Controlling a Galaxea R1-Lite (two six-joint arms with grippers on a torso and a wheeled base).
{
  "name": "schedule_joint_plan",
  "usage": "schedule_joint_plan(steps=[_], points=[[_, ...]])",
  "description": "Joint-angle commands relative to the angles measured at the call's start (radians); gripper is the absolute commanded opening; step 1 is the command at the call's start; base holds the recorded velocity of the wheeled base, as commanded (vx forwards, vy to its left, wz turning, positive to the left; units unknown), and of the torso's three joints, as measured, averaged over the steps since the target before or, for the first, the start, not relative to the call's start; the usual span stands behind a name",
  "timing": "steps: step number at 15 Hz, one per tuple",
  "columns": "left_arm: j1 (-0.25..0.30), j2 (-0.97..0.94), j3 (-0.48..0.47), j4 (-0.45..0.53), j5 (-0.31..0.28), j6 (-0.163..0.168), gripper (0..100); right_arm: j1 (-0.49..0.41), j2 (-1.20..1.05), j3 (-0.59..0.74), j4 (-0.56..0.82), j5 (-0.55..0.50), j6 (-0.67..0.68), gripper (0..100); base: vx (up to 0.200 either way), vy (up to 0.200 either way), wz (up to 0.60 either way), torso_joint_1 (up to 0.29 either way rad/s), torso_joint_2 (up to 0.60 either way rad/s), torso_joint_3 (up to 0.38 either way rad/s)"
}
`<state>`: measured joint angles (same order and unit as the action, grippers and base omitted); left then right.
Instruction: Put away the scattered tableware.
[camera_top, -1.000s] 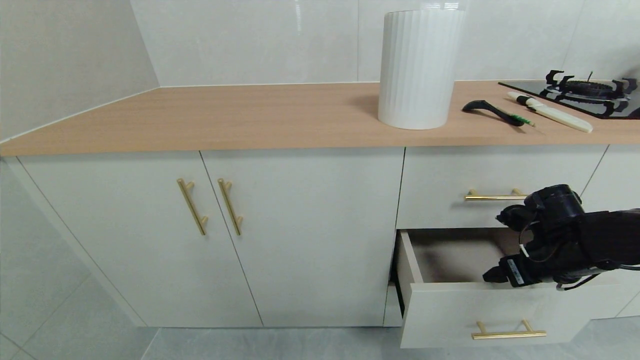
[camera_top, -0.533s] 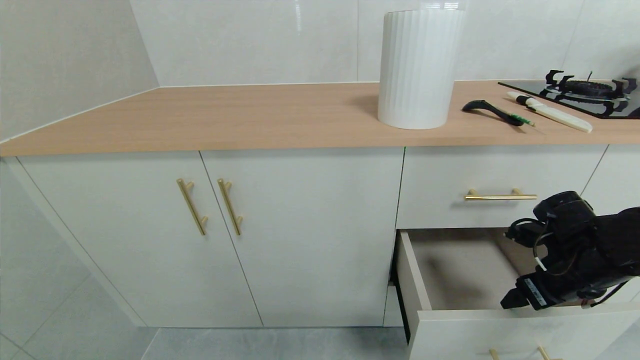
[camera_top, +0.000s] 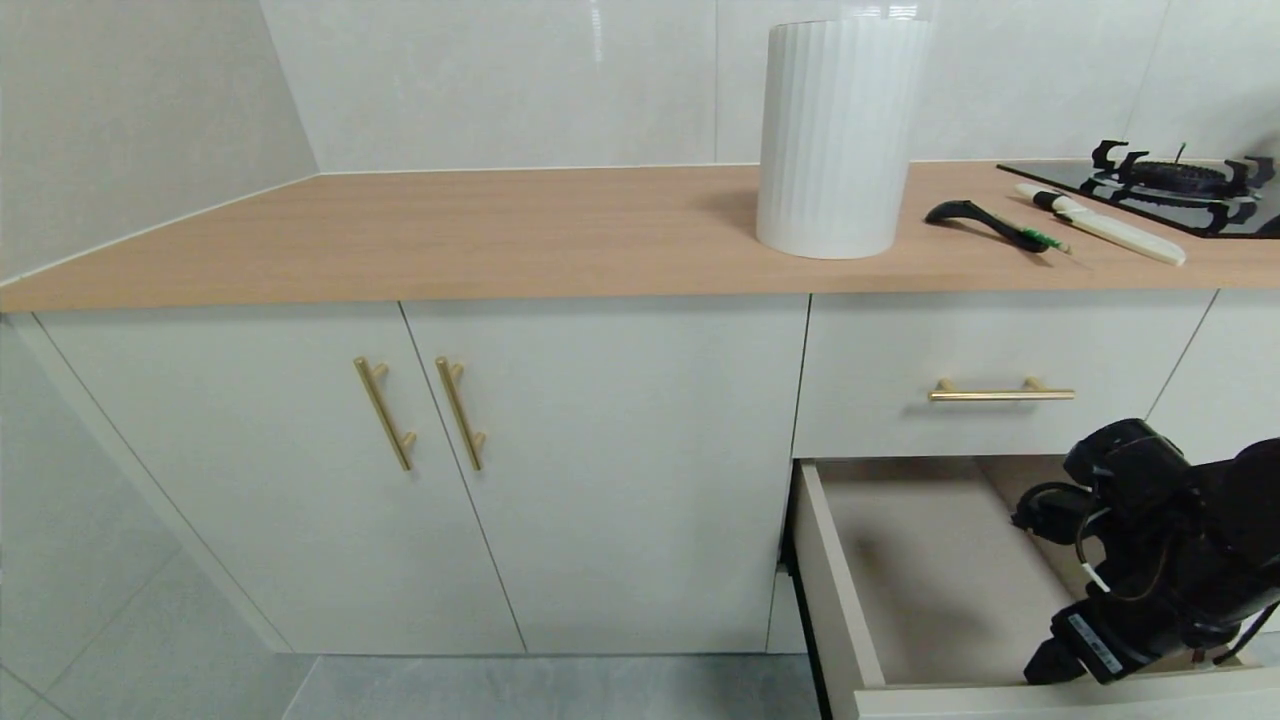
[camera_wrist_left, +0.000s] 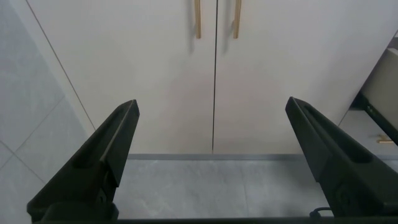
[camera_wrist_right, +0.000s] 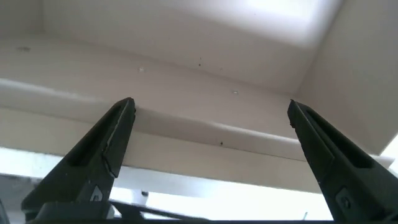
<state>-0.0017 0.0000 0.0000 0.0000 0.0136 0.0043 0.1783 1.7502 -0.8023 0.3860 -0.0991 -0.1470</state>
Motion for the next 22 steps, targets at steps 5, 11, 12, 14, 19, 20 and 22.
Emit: schedule_joint_plan(steps=[5,11,12,14,19,20,22], points=[[0.000,0.002,0.000,0.000,0.000,0.000,100,0.069,-0.037,0.009,0.179,-0.021,-0.016,100,0.000,0.000,0.00,0.000,0.00,0.000],[0.000,0.002,0.000,0.000,0.000,0.000,100,0.069,-0.333,-0.080,0.162,0.022,-0.006,100,0.000,0.000,0.00,0.000,0.00,0.000],[0.000,0.002,0.000,0.000,0.000,0.000,100,0.067,-0.405,-0.104,0.156,0.033,0.012,100,0.000,0.000,0.00,0.000,0.00,0.000],[0.000,0.002,0.000,0.000,0.000,0.000,100,0.064,-0.541,-0.124,0.099,0.036,0.055,100,0.000,0.000,0.00,0.000,0.00,0.000],[0.000,0.002,0.000,0.000,0.000,0.000,100,0.056,-0.638,-0.123,0.071,0.029,0.046,100,0.000,0.000,0.00,0.000,-0.02,-0.016],[0.000,0.002,0.000,0.000,0.000,0.000,100,0.056,-0.650,-0.124,0.071,0.030,0.046,100,0.000,0.000,0.00,0.017,-0.25,-0.237],[0.000,0.002,0.000,0.000,0.000,0.000,100,0.056,-0.663,-0.126,0.070,0.029,0.046,100,0.000,0.000,0.00,0.027,-0.18,-0.322]])
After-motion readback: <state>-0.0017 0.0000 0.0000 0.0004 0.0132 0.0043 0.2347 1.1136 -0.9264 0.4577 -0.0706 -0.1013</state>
